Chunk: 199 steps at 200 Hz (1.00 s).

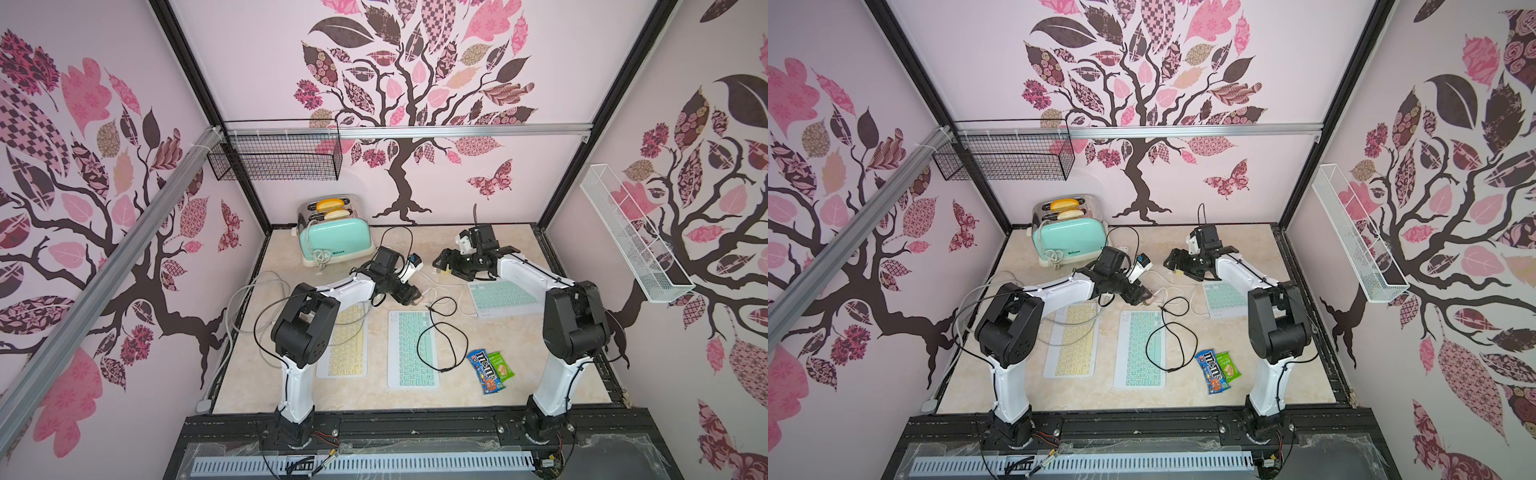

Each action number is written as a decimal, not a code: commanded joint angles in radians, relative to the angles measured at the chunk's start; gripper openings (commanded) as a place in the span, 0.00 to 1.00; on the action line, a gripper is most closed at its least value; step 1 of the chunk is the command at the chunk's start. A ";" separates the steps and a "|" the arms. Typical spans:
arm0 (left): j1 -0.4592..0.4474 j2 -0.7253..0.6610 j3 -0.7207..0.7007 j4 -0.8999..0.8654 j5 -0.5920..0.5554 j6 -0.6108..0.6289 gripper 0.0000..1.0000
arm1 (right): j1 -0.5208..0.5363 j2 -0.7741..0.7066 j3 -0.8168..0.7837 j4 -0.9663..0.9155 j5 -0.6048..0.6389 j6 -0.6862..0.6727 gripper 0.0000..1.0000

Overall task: Unplug the wireless keyboard
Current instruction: Place the plug at the center of the board, then pick up the plug from the center of the board.

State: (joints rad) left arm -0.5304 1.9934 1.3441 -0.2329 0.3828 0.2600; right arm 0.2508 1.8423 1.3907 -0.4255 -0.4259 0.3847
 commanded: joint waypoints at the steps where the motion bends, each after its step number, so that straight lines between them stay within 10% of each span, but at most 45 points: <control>1: -0.008 0.034 0.038 -0.069 0.025 0.082 0.73 | -0.008 -0.041 -0.007 -0.002 0.015 -0.001 0.89; 141: -0.032 0.136 0.095 -0.075 -0.003 0.103 0.51 | -0.009 -0.099 -0.111 0.032 -0.074 0.013 0.83; 199: -0.033 0.096 0.087 -0.084 0.008 0.101 0.10 | -0.012 -0.149 -0.159 0.063 -0.076 -0.015 0.81</control>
State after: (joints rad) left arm -0.5587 2.1151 1.4204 -0.3119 0.3771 0.3641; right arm 0.2390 1.7458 1.2438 -0.3950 -0.4946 0.3889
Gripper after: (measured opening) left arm 0.427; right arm 0.816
